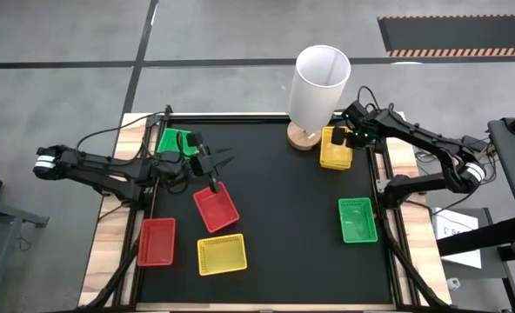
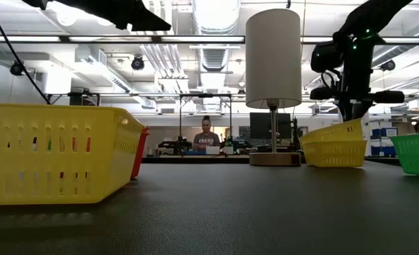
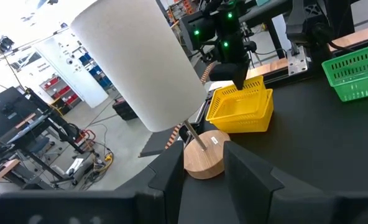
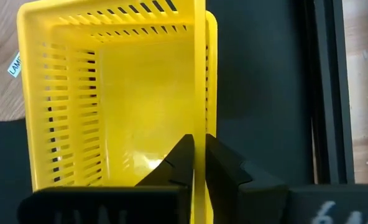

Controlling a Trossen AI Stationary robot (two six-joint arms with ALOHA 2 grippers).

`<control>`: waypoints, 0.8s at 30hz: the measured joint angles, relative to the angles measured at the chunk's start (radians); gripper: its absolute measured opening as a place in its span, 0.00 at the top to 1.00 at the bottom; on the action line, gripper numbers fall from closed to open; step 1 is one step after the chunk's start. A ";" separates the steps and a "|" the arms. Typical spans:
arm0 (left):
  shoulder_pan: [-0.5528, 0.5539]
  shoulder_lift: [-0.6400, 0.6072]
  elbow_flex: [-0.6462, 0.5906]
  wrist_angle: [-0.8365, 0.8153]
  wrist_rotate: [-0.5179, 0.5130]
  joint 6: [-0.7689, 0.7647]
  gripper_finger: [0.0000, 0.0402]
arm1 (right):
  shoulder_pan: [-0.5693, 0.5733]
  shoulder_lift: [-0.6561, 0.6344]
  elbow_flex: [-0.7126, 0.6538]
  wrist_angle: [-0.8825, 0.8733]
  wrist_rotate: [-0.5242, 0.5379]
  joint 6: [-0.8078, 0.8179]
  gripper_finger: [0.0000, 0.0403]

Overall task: Stack baskets by color
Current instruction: Stack the bottom right yellow bin on top of the top right yellow bin, then stack the left red bin on top of the right red bin

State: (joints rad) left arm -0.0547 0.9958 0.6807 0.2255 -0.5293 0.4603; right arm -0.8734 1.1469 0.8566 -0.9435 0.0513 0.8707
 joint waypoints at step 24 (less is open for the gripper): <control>-0.001 0.000 0.000 -0.005 0.000 -0.029 0.76 | 0.082 -0.046 0.252 -0.265 0.000 -0.124 0.54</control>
State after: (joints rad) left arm -0.0558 0.9958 0.6807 0.2202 -0.5293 0.4316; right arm -0.7911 1.1007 1.1086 -1.2089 0.0514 0.7465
